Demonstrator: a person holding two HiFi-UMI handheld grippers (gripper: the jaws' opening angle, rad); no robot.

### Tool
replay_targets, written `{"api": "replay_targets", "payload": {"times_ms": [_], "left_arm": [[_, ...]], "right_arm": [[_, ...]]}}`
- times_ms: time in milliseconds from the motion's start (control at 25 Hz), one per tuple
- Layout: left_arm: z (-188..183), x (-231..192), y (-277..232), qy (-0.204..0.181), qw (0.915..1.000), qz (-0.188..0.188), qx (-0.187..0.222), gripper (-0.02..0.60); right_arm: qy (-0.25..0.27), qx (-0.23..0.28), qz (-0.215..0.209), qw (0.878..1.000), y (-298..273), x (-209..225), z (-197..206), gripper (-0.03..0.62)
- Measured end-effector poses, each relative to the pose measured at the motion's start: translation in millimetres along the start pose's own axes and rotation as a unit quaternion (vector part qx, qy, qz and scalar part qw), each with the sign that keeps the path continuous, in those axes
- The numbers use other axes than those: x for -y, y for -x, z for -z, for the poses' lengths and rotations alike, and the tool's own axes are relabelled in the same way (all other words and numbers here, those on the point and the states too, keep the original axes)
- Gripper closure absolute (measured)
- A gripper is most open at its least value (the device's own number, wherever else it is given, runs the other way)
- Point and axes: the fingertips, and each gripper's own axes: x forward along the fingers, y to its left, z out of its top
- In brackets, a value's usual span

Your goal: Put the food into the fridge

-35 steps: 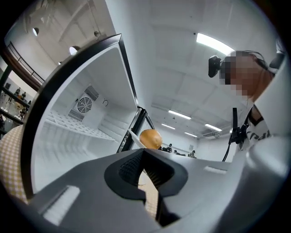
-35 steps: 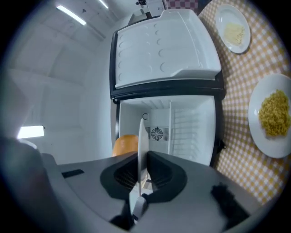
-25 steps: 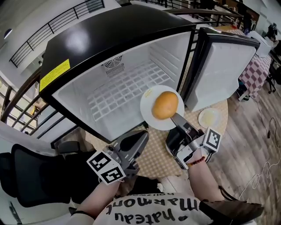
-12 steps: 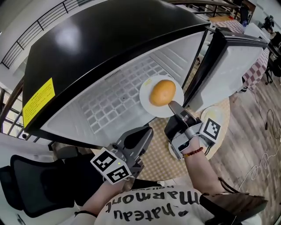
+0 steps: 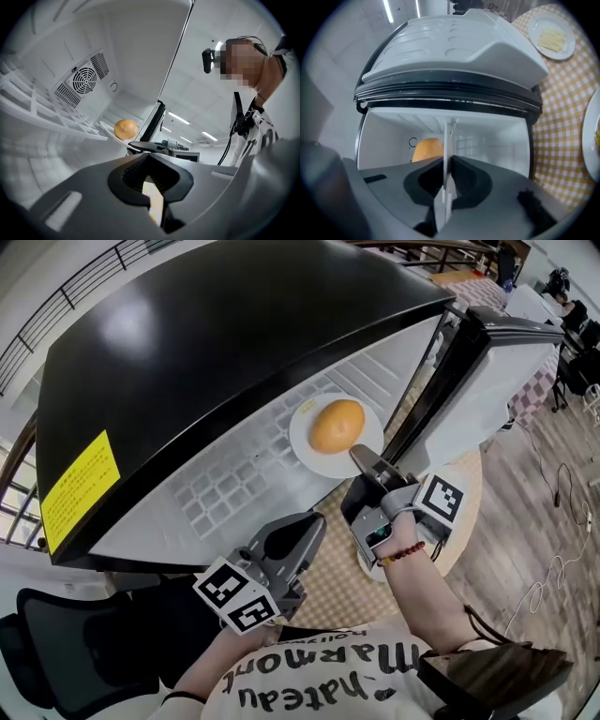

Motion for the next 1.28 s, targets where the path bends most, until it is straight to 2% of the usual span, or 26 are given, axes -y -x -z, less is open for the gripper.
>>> {"api": "replay_targets", "payload": {"times_ms": [160,480,800,1120,1200,1280], "left_arm": [[-2,-3,0,0.004,1.0000,0.005,0.003,0.578],[-12,-5,0,0.009,0.9997,0.018,0.014,0.578],[-10,-2,-4,0.011,0.9992,0.037,0.013,0.577],[-10,2,-6,0.021,0.9987,0.045,0.012,0.578],[-10,3,-6,0.020,0.9987,0.044,0.014,0.578],[-10,3,-4,0.020,0.9988,0.042,0.015,0.578]], "right_arm": [[-0.018,0.001,0.027,0.999,-8,-1,1,0.565],[-0.003,-0.004,0.078,0.997,-23,-4,7,0.565],[0.061,-0.014,0.105,0.993,-38,-9,7,0.563],[0.043,-0.014,0.122,0.992,-39,-7,5,0.561],[0.037,-0.007,0.119,0.992,-39,-7,2,0.476],[0.033,-0.001,0.119,0.992,-39,-7,-1,0.471]]}}
